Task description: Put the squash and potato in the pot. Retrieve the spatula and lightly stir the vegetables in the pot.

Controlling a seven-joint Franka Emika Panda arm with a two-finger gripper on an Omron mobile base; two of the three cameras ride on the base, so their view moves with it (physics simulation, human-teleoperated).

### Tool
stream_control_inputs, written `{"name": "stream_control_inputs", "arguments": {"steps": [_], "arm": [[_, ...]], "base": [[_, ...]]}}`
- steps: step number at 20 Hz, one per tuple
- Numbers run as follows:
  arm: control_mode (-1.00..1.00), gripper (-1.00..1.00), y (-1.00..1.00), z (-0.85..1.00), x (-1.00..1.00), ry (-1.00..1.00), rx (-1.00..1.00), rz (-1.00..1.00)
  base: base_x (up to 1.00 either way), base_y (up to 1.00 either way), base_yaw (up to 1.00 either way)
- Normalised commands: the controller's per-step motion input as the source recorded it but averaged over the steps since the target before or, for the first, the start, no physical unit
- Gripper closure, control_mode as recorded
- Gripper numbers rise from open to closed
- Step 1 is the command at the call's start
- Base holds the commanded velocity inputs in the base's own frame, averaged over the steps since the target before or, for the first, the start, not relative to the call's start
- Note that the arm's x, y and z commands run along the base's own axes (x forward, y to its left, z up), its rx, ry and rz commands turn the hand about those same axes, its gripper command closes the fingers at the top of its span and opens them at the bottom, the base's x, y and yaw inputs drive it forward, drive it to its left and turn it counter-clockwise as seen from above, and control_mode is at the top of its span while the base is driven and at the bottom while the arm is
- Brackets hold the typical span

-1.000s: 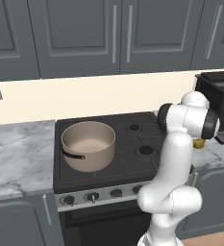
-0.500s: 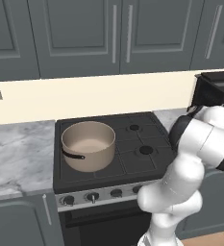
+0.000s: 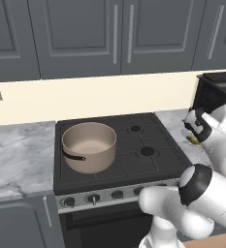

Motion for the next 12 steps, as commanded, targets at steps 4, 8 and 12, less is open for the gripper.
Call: {"name": "stream_control_inputs", "arguments": {"steps": [4,8,12], "arm": [[-1.00,1.00,0.77,0.65,-0.14,-0.01,0.00,0.04],[-1.00,1.00,0.85,0.45,-0.14,-0.05,0.00,0.03],[-1.00,1.00,0.81,0.37,-0.09,0.00,0.00,0.05]], "base": [[0.00,0.00,0.00],[0.00,0.00,0.00],[0.00,0.00,0.00]]}}
